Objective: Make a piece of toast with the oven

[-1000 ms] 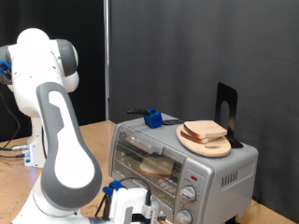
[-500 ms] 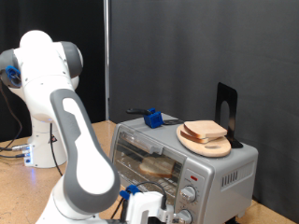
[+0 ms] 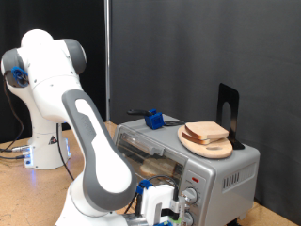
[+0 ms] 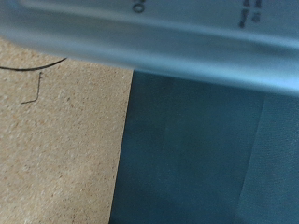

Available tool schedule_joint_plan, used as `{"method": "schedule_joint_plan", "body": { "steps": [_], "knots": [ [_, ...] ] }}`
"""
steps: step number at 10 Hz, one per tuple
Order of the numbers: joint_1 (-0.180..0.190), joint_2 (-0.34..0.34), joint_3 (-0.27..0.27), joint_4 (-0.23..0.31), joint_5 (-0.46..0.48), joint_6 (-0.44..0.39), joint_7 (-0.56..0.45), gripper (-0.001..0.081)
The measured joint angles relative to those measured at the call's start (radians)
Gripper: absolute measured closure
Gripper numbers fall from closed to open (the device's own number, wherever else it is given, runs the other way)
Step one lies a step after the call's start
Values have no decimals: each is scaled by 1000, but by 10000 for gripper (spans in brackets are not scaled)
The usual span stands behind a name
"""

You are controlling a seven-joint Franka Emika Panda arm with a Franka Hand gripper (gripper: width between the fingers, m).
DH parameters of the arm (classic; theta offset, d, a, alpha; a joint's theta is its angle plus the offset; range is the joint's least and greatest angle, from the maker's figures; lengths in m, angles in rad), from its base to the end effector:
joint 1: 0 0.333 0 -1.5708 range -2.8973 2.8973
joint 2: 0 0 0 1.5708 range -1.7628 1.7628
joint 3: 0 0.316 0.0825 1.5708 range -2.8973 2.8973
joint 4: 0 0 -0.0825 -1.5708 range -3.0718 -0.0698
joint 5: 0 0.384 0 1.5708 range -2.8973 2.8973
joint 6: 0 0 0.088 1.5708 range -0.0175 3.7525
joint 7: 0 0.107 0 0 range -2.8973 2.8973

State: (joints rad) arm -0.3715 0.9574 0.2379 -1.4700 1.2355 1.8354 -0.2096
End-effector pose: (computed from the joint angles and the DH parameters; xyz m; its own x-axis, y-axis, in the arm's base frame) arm 0.6852 -0.0434 0.1365 0.7988 -0.2613 -0.5419 -0.5791 -0.0901 -0.8102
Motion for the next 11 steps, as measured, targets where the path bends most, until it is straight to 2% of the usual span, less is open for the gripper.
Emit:
{"method": "schedule_joint_plan", "body": {
  "steps": [3, 8, 9, 10, 11],
  "knots": [
    [-1, -21, 5, -32, 11, 21, -1, 0],
    [-1, -24, 5, -42, 21, 26, 0, 0],
    [1, -24, 8, -47, 21, 29, 0, 28],
    [4, -24, 11, -52, 21, 35, -1, 199],
    [3, -26, 12, -55, 24, 35, 0, 199]
  ]
}}
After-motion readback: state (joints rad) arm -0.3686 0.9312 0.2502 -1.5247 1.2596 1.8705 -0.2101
